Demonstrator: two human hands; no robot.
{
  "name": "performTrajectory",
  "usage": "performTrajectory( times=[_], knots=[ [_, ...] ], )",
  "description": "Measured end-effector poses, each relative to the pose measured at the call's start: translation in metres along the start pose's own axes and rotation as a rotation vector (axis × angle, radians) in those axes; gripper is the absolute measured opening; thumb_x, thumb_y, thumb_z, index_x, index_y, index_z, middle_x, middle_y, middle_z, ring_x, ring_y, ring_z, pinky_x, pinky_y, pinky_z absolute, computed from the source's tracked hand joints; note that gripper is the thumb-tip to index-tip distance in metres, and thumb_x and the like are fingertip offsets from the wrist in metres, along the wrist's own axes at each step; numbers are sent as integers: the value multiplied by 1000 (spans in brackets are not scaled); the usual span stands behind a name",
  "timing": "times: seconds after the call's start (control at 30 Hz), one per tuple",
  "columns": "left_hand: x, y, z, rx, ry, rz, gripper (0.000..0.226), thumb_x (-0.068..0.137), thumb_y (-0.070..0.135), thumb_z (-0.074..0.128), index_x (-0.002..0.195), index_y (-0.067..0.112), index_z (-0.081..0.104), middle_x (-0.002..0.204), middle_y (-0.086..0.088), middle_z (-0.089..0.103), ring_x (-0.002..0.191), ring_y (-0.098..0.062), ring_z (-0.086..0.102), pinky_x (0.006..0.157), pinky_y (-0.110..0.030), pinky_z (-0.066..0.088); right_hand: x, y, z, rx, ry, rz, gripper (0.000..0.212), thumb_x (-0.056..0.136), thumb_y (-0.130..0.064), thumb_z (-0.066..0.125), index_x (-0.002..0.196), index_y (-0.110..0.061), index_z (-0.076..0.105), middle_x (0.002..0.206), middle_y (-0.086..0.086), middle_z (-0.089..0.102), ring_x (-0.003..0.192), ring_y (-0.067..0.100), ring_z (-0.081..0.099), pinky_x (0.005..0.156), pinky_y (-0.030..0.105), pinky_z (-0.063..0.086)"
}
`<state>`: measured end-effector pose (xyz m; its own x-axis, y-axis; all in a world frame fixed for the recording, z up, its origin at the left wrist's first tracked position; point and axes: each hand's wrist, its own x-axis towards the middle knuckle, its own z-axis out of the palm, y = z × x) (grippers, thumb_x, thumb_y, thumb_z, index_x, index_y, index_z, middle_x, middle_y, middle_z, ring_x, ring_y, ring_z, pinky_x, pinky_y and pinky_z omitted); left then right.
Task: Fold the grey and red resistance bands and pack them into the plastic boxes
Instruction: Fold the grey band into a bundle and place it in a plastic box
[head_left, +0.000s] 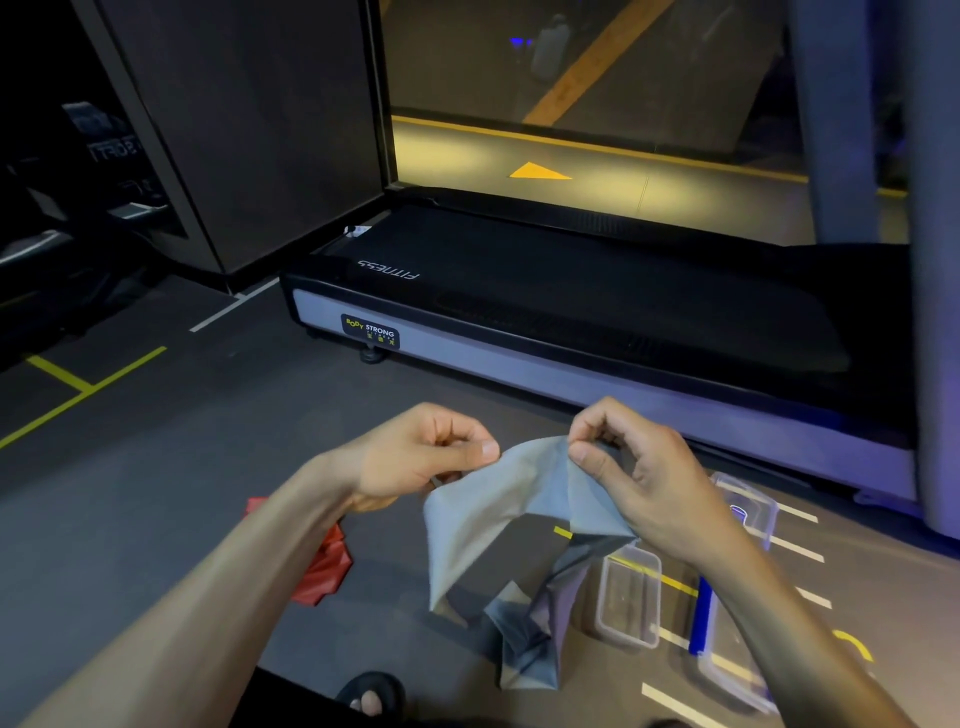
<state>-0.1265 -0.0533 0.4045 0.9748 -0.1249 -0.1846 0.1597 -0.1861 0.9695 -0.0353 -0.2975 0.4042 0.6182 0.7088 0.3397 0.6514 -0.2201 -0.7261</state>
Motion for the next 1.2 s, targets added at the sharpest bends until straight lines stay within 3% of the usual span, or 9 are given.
performTrajectory(
  times=[0.2,0.43,0.57,0.67,0.8,0.93,1.1,1.2],
  knots=[
    [2,3,5,30,7,-110,31,105,14,54,78,20,67,66,5,58,55,-7,48,46,-19,28,4,1,5,-54,12,-9,17,98,-10,65,92,-24,58,88,-10,62,83,14,60,72,19,42],
    [-3,-3,1,-62,0,-126,20,103,14,56,88,14,68,70,2,64,57,-7,55,45,-15,39,4,5,8,-76,19,-2,20,97,-11,65,92,-28,57,89,-13,61,86,11,60,72,16,40],
    [-5,-9,2,-65,-9,-106,16,102,11,56,89,7,64,59,10,60,51,-1,52,45,-13,38,6,4,11,-65,7,-6,20,97,-13,65,92,-30,56,88,-10,62,87,13,60,72,19,42],
    [-4,-14,-1,-82,-28,-110,16,98,20,65,92,6,66,67,1,63,55,-8,55,46,-17,42,9,3,10,-54,8,-12,17,98,-13,64,94,-28,57,89,-9,61,88,13,61,72,18,42],
    [2,-20,-3,-30,15,-89,14,96,21,64,91,8,67,67,1,64,55,-10,52,49,-20,39,12,1,9,-55,17,-35,15,98,-11,65,94,-24,58,88,-11,60,87,12,60,72,13,39],
    [8,-22,-6,9,106,-60,16,100,13,61,85,9,66,57,9,55,52,-5,40,51,-21,29,13,-1,8,-52,15,-51,15,98,-10,65,94,-23,59,87,-11,61,86,14,60,72,17,40],
    [14,-23,-8,442,212,7,16,100,24,65,85,19,70,66,13,67,58,2,51,61,-14,41,9,-5,12,-75,-49,-58,16,97,-11,67,92,-23,58,88,-11,62,87,14,61,73,20,42],
    [11,-17,-5,303,184,33,16,102,16,61,88,15,69,71,11,67,60,3,52,59,-12,40,8,-3,8,-22,-49,-20,15,98,-11,66,92,-22,59,85,-8,62,81,13,59,72,24,44]
  ],
)
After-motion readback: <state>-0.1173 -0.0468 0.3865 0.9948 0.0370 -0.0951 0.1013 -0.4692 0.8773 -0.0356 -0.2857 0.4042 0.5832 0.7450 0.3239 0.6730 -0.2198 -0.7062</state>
